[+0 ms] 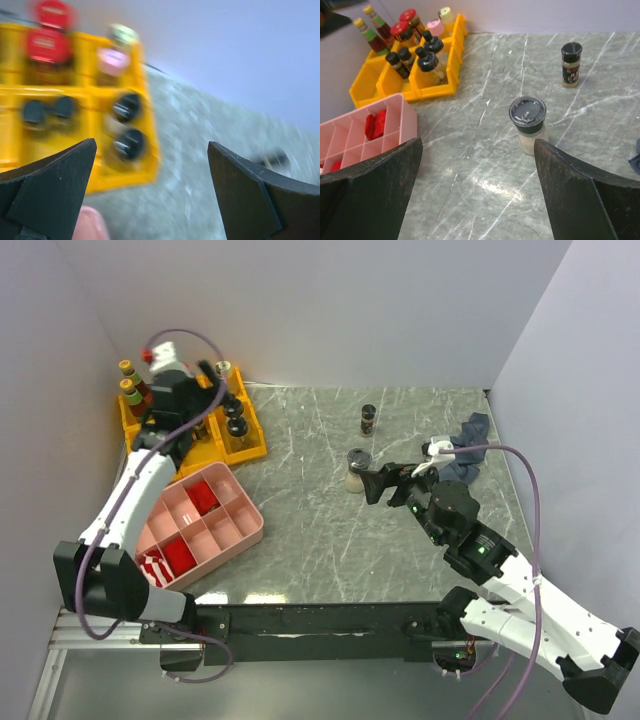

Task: Organize the condiment bottles
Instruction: Place the bottle in the storage box, then pick up the bottle from the center of the board.

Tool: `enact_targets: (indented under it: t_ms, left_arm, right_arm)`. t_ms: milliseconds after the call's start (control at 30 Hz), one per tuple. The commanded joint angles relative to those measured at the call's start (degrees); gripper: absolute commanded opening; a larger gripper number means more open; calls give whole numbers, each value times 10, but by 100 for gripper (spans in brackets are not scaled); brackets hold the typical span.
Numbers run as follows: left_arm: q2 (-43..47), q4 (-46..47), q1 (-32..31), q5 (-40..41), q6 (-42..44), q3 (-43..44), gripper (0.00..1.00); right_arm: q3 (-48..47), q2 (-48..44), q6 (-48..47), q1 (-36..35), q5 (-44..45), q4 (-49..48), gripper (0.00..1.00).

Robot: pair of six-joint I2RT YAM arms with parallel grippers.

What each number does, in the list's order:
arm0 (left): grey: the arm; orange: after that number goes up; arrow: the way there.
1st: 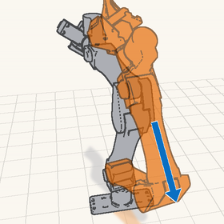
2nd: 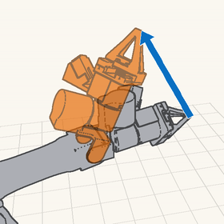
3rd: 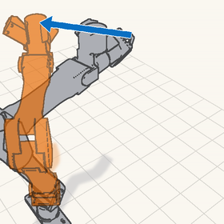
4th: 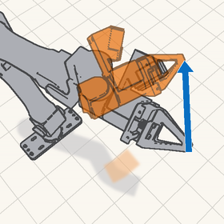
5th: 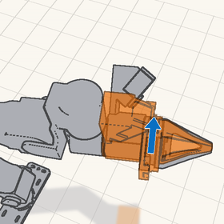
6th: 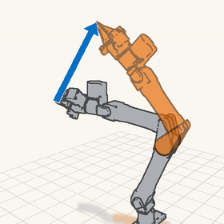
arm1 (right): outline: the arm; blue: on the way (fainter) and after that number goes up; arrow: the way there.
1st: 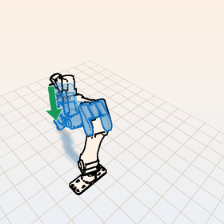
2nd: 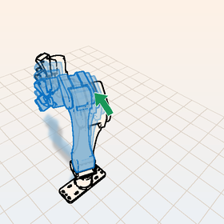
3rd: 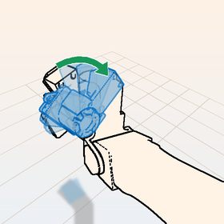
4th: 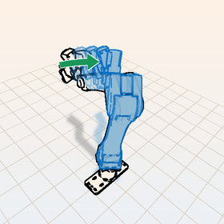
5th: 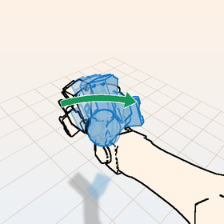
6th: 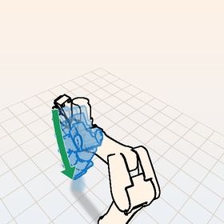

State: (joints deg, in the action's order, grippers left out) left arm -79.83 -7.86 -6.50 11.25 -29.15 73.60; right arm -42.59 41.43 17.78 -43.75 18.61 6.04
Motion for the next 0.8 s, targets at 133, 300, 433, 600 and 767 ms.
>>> enact_targets:
  t_ms: [133, 300, 433, 600, 767]
  left_arm:
    - [35, 50, -164, -61, 85, -40, 99]
    - [13, 79, -242, -82, 135, -60, 99]
    - [-41, 106, -302, -81, 188, -44, 99]
    - [-112, 119, -356, -94, 228, -7, 99]
    - [-189, 128, -392, -94, 247, 40, 99]
  right_arm:
    - [17, -52, 8, 1, 14, -36, 100]
    - [36, -86, 14, 0, 34, -47, 100]
    - [51, -115, 19, 0, 56, -56, 100]
    - [80, -165, 20, 1, 82, -76, 100]
    - [102, -209, 26, 0, 110, -93, 100]
